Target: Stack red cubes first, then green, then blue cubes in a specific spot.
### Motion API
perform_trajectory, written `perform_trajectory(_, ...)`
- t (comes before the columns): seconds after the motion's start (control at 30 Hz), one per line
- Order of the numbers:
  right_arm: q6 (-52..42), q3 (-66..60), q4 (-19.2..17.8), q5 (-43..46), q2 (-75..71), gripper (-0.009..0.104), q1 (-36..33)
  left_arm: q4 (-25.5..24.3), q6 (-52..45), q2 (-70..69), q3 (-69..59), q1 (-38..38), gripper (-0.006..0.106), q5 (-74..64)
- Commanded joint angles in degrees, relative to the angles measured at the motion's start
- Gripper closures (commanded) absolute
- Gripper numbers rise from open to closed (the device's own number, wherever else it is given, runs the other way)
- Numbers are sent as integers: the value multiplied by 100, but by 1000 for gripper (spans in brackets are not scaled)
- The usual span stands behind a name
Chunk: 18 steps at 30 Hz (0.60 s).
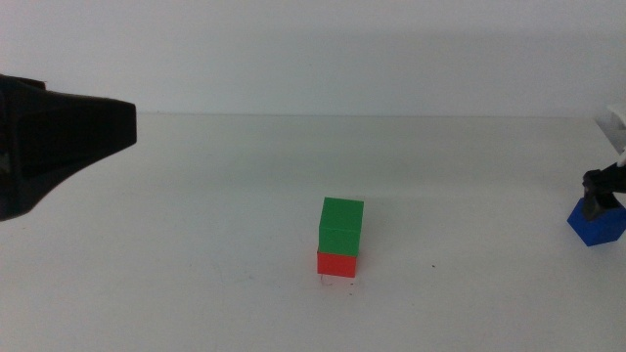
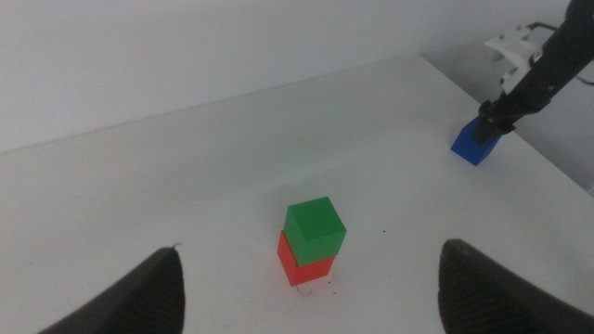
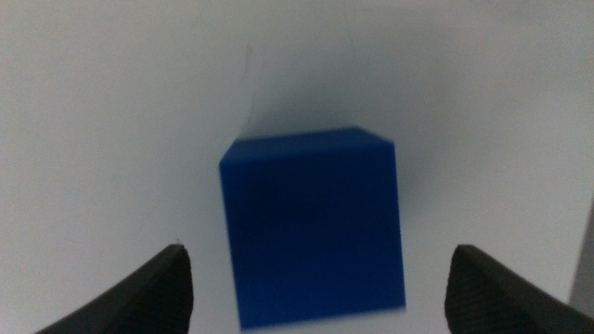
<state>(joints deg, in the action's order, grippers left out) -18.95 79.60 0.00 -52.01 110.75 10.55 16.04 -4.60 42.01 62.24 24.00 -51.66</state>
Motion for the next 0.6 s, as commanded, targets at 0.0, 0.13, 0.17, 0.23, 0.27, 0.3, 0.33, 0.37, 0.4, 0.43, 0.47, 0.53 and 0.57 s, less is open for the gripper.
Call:
perform_trajectory(0.0,-60,58,32,249,133,3,28,-11,36,-17,-27,-27,7,55)
perform_trajectory(0.13,-37,58,34,465,386,19,28,-11,36,-17,-27,-27,7,82)
perform_trajectory(0.17,7,58,34,477,409,32,28,-11,36,-17,-27,-27,7,82)
perform_trajectory(0.23,112,58,0,482,413,66,4,-11,36,-17,-27,-27,7,82)
perform_trajectory(0.27,220,58,0,465,347,82,-39,-11,36,-17,-27,-27,7,82)
perform_trajectory(0.3,316,60,0,390,238,94,-103,-11,36,-17,-27,-27,7,82)
perform_trajectory(0.33,428,60,-64,330,130,97,-182,-11,36,-17,-27,-27,7,82)
perform_trajectory(0.37,692,70,-143,211,-37,96,-311,0,36,-17,-27,-27,7,82)
perform_trajectory(0.4,1170,70,-256,83,-228,95,-486,29,36,-17,-27,-27,7,82)
perform_trajectory(0.43,1715,84,-364,-45,-395,95,-658,55,36,-17,-27,-27,7,82)
perform_trajectory(0.47,2212,130,-511,-273,-605,95,-917,55,36,-17,-27,-27,7,82)
perform_trajectory(0.53,3004,262,-721,-821,-940,95,-1495,55,36,-17,-27,-27,7,97)
perform_trajectory(0.57,3435,372,-822,-1057,-1089,95,-1861,22,36,-17,-27,-27,7,111)
